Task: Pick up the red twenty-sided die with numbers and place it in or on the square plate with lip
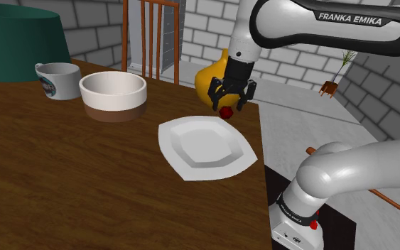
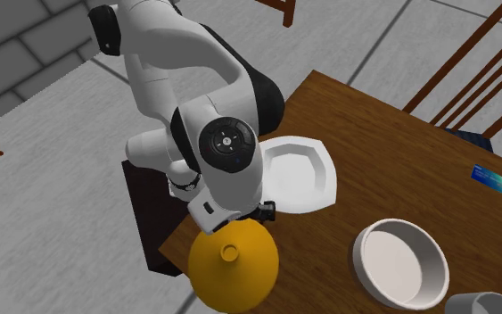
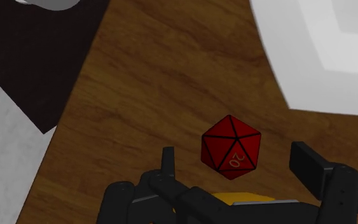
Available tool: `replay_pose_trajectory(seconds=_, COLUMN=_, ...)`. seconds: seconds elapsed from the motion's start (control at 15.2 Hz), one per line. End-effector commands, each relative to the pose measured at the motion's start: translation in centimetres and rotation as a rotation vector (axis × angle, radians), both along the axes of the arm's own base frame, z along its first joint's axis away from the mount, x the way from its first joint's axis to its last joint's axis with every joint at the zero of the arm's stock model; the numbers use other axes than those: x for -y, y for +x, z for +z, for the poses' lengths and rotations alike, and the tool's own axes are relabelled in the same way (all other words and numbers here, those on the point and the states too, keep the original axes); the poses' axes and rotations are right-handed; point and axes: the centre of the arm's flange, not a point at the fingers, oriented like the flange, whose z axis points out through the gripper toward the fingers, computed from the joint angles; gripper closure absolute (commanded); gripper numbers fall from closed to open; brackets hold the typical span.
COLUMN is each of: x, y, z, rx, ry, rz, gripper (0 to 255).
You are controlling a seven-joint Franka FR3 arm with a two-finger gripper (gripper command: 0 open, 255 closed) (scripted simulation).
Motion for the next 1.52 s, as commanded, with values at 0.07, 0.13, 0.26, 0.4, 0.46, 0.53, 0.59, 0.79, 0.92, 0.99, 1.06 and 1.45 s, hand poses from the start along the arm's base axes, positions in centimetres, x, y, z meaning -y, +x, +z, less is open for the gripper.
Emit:
replay_pose_trajectory(seconds=0.07, x=0.1, y=-0.3, z=-1.9, rx=-0.027, ry=-0.037, rz=-0.010, gripper=255)
replay_pose_trajectory(seconds=0.13, x=0.1, y=-0.3, z=-1.4, rx=-0.027, ry=-0.037, rz=-0.010, gripper=255)
replay_pose_trajectory(seconds=0.26, x=0.1, y=-0.3, z=-0.3, rx=-0.027, ry=-0.037, rz=-0.010, gripper=255)
replay_pose_trajectory(seconds=0.4, x=0.1, y=-0.3, z=0.7, rx=-0.027, ry=-0.037, rz=-0.010, gripper=255)
replay_pose_trajectory(seconds=0.46, x=0.1, y=-0.3, z=1.2, rx=-0.027, ry=-0.037, rz=-0.010, gripper=255)
replay_pose_trajectory(seconds=0.53, x=0.1, y=-0.3, z=1.8, rx=-0.027, ry=-0.037, rz=-0.010, gripper=255)
replay_pose_trajectory(seconds=0.59, x=0.1, y=-0.3, z=2.3, rx=-0.027, ry=-0.037, rz=-0.010, gripper=255)
replay_pose_trajectory(seconds=0.79, x=0.1, y=-0.3, z=3.9, rx=-0.027, ry=-0.037, rz=-0.010, gripper=255)
replay_pose_trajectory(seconds=0.92, x=0.1, y=-0.3, z=4.9, rx=-0.027, ry=-0.037, rz=-0.010, gripper=255)
replay_pose_trajectory(seconds=0.99, x=0.1, y=-0.3, z=5.5, rx=-0.027, ry=-0.037, rz=-0.010, gripper=255)
replay_pose_trajectory(seconds=1.06, x=0.1, y=-0.3, z=6.0, rx=-0.027, ry=-0.037, rz=-0.010, gripper=255)
replay_pose_trajectory(seconds=1.45, x=-3.7, y=-1.3, z=7.4, rx=-0.027, ry=-0.037, rz=-0.010, gripper=255)
